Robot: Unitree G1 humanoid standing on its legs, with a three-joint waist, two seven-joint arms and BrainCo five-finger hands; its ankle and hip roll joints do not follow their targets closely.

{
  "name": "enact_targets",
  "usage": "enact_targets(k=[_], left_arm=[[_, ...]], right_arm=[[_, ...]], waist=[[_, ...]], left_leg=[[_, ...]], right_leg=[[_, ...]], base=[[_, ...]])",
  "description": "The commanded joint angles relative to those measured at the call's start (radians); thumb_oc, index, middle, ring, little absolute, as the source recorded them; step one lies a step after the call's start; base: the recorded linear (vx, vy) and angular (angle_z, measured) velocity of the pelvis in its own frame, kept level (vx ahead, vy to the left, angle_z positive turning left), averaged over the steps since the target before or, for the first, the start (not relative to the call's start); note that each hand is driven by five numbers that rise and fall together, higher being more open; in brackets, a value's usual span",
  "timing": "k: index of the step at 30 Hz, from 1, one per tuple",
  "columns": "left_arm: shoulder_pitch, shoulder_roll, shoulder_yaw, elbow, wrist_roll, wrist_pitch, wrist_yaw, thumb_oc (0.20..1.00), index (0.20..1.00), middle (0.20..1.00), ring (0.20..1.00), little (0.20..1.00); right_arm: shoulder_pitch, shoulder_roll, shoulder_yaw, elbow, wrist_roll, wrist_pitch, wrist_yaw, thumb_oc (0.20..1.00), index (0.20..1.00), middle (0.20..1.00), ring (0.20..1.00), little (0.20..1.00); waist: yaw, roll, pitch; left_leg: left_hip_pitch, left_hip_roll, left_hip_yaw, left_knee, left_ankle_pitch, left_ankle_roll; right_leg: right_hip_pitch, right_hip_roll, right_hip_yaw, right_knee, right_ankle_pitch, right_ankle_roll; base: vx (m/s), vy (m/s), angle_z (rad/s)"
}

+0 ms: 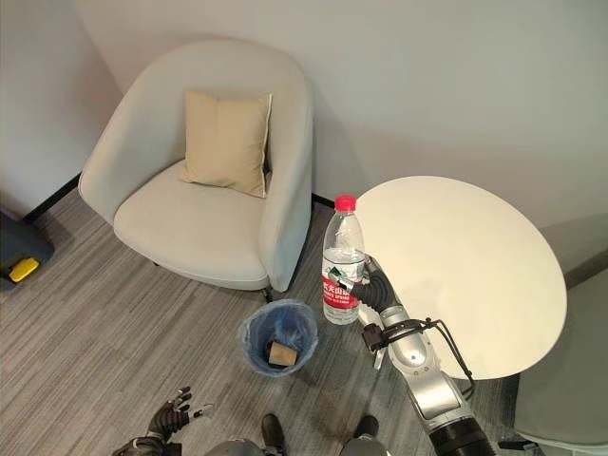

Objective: Gather garbage on tea table into small bin, then transfer packed bag to large trash can.

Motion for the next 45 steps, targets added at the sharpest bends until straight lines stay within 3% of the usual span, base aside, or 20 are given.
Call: enact_targets(k=[1,3,8,20,24,28,39,45], left_arm=[[-0.002,0.059,0.005,-0.063,0.013,-0.039,0.014,1.000,1.000,1.000,1.000,1.000],[-0.007,0.062,0.002,-0.061,0.016,-0.040,0.011,1.000,1.000,1.000,1.000,1.000],[-0.017,0.064,-0.010,-0.081,0.017,-0.042,0.005,1.000,1.000,1.000,1.000,1.000],[0.015,0.071,-0.020,-0.077,0.044,-0.038,-0.013,1.000,1.000,1.000,1.000,1.000],[-0.071,0.086,-0.055,-0.108,0.013,-0.053,0.028,1.000,1.000,1.000,1.000,1.000],[-0.131,0.090,-0.081,-0.138,-0.022,-0.064,0.071,1.000,1.000,1.000,1.000,1.000],[-0.247,0.095,-0.127,-0.207,-0.090,-0.083,0.144,1.000,1.000,1.000,1.000,1.000],[-0.290,0.110,-0.147,-0.231,-0.100,-0.089,0.148,1.000,1.000,1.000,1.000,1.000]], right_arm=[[-0.060,-0.023,0.003,-0.051,-0.005,-0.056,0.004,0.200,0.200,0.200,0.200,0.200],[-0.059,-0.024,0.009,-0.054,-0.005,-0.057,0.010,0.200,0.200,0.200,0.200,0.200],[-0.048,-0.048,0.015,-0.049,-0.034,-0.058,0.020,0.200,0.200,0.200,0.200,0.200],[-0.068,-0.083,0.096,0.034,-0.079,-0.040,0.060,0.200,0.200,0.200,0.200,0.200],[-0.212,-0.075,0.153,0.078,-0.107,-0.044,0.002,0.200,0.200,0.200,0.200,0.200],[-0.289,-0.048,0.157,0.125,-0.121,-0.041,-0.074,0.200,0.200,0.200,0.200,0.200],[-0.492,-0.015,0.187,0.292,-0.181,-0.008,-0.240,0.200,0.200,0.200,0.200,0.200],[-0.601,-0.012,0.212,0.418,-0.188,0.014,-0.265,0.200,0.200,0.200,0.200,0.200]], waist=[[0.001,-0.006,-0.019],[-0.004,-0.004,-0.012],[-0.026,-0.013,0.045],[-0.005,-0.002,0.032],[0.007,0.008,0.126],[0.016,0.018,0.172],[0.035,0.037,0.250],[0.045,0.052,0.245]], left_leg=[[-0.068,0.039,-0.117,0.091,-0.063,-0.080],[-0.056,0.034,-0.138,0.083,-0.065,-0.075],[-0.065,-0.004,-0.234,0.126,-0.076,-0.067],[-0.088,0.003,-0.271,0.127,-0.062,-0.101],[-0.230,0.015,-0.286,0.221,-0.050,-0.117],[-0.380,0.017,-0.301,0.330,-0.060,-0.119],[-0.766,0.007,-0.336,0.585,-0.117,-0.111],[-0.946,-0.011,-0.346,0.676,-0.126,-0.100]], right_leg=[[0.091,0.139,0.108,-0.169,-0.052,0.028],[0.069,0.147,0.117,-0.179,-0.042,0.025],[-0.016,0.184,0.210,-0.158,-0.018,0.027],[0.036,0.190,0.164,-0.217,-0.025,0.000],[-0.085,0.176,0.146,-0.125,-0.035,-0.015],[-0.227,0.155,0.132,-0.002,-0.064,-0.029],[-0.615,0.114,0.148,0.300,-0.168,-0.059],[-0.797,0.092,0.166,0.422,-0.199,-0.070]], base=[[0.18,0.097,1.01],[0.10,0.028,0.55],[0.02,-0.010,0.43],[0.01,-0.081,0.25],[-0.22,-0.055,0.04],[-0.17,-0.043,0.26],[-0.07,-0.008,0.14],[-0.04,0.002,0.21]])
